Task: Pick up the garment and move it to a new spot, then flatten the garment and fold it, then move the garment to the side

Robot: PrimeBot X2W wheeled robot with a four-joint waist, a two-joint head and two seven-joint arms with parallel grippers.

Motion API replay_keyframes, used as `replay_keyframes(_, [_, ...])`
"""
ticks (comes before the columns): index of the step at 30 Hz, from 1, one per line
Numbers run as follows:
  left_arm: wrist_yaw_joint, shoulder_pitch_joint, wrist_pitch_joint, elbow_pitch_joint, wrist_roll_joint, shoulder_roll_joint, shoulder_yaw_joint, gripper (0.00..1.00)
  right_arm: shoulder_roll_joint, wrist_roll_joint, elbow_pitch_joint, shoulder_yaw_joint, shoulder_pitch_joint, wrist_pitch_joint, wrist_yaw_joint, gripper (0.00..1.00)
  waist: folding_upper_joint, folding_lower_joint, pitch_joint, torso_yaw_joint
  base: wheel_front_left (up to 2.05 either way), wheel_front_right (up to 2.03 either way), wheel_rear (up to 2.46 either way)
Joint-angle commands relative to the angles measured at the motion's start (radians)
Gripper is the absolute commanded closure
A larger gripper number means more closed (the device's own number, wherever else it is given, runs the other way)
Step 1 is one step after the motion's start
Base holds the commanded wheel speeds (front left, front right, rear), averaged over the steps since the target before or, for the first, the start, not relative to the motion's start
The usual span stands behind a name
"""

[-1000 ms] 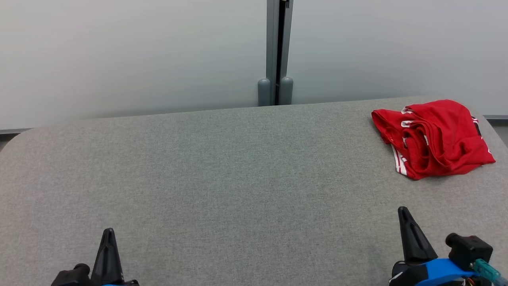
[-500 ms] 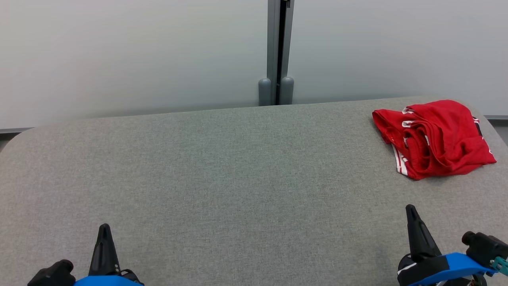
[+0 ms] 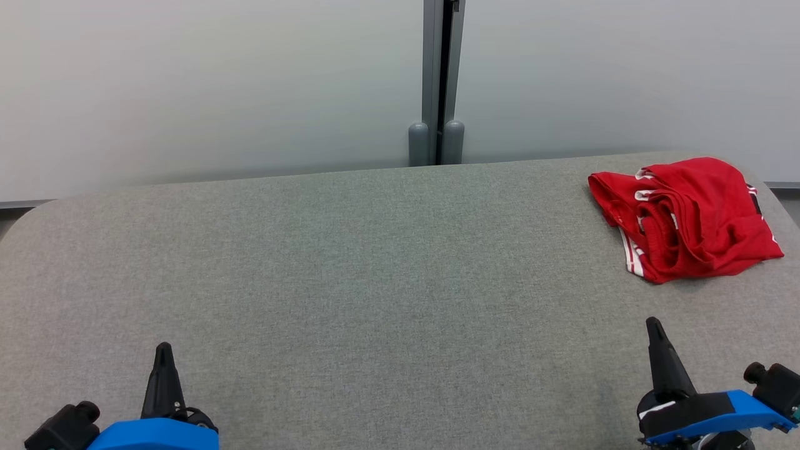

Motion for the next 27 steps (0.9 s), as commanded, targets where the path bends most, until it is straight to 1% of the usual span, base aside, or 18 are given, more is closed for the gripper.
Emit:
replay_keyframes(1, [-0.007,-0.031,0.006,-0.01,-0.031,0.006,0.005,1.0,0.0,0.031,-0.016,-0.006,-0.028,0.008,0.0,1.0,-0.0001,0.0,0.0,0.0,0.0,0.0,0.0])
replay_keyframes(27, [-0.028,-0.079,0.087,0.004,-0.371,0.008,0.017,1.0,0.002,0.343,-0.024,-0.031,-0.047,0.089,0.0,1.0,-0.0001,0.0,0.002,0.006,0.0,0.0,0.0])
